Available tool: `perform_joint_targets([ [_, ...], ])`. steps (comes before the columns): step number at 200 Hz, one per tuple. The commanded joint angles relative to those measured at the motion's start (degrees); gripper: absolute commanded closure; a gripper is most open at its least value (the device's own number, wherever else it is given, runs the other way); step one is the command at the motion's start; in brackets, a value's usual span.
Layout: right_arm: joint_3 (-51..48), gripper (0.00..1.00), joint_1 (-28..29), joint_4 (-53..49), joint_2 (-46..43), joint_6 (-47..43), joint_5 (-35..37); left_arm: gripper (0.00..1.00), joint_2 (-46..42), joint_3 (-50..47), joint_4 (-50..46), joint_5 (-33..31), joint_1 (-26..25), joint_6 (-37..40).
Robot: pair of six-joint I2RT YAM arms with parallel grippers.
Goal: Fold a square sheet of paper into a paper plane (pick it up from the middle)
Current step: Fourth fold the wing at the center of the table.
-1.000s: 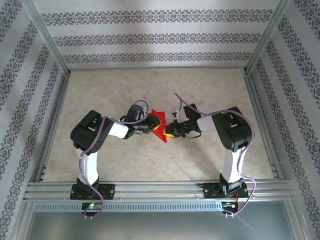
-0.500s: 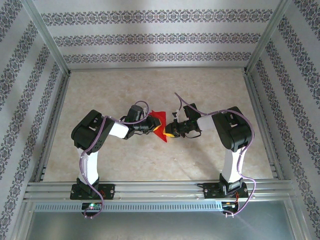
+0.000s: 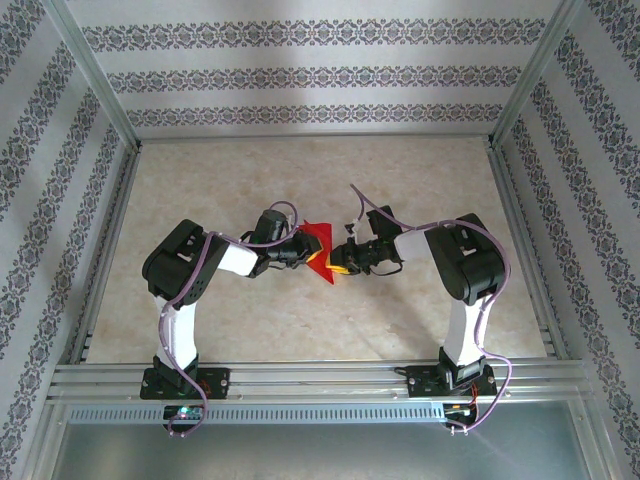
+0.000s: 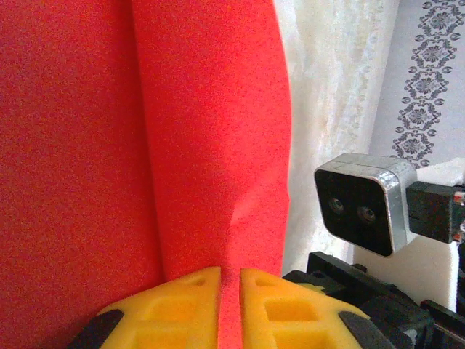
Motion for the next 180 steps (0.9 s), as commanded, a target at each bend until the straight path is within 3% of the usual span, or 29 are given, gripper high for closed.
perform_joint_targets([
  [1, -0.5, 0.79, -1.0, -6.5, -1.5, 1.1, 5.6, 0.85, 1.2, 0.3, -8.5, -2.5, -0.6, 1.4],
  [88, -0.1, 0.77, 0.2, -8.7, -4.9, -1.2, 2.5, 0.85, 1.5, 1.9, -12.6, -2.8, -0.6, 2.5],
  [180, 0.6, 0.72, 2.3, -13.4, -6.6, -3.6, 7.3, 0.85, 1.7, 2.7, -15.5, -3.2, -0.5, 2.6],
])
